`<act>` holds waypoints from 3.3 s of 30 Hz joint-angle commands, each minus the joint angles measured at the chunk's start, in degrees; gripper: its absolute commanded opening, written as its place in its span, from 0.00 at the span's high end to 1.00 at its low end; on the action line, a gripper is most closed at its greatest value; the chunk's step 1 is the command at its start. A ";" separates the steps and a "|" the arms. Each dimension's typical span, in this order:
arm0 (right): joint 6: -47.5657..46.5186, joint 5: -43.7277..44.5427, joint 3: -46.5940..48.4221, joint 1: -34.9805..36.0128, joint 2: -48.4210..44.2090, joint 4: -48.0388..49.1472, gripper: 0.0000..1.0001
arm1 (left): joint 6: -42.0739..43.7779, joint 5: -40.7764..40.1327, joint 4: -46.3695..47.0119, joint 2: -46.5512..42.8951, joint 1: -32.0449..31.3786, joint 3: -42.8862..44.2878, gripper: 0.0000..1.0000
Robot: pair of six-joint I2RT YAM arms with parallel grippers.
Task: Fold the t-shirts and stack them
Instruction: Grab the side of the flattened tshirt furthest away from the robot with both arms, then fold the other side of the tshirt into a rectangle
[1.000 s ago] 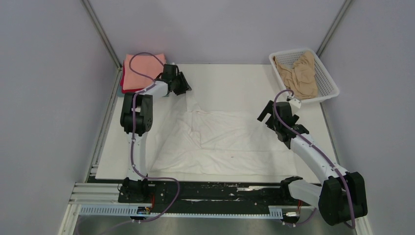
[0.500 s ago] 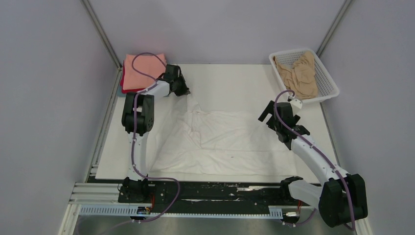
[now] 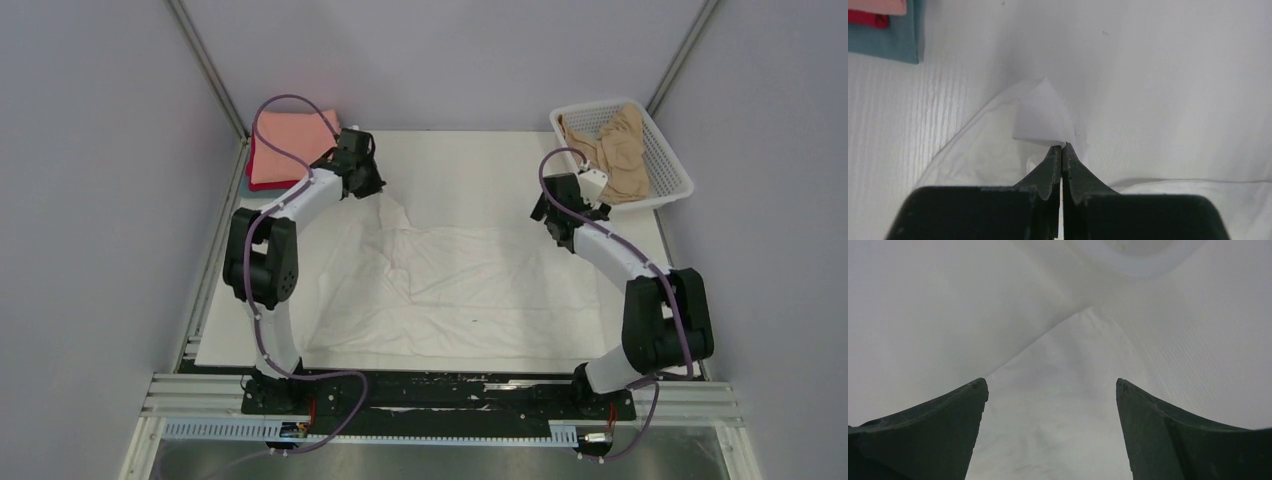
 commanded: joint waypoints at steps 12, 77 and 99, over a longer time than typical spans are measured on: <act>-5.74 13.13 23.67 -1.77 28.97 -5.37 0.12 | -8.68 -17.65 -15.99 -13.09 -6.04 -7.24 1.00; -6.25 14.57 5.14 1.78 1.06 -8.61 1.00 | -21.48 -16.30 -22.84 -43.46 -10.00 -28.13 1.00; -8.17 15.58 0.90 3.06 -6.50 -8.48 1.00 | -36.93 -15.12 -39.96 -59.37 -22.62 -36.66 1.00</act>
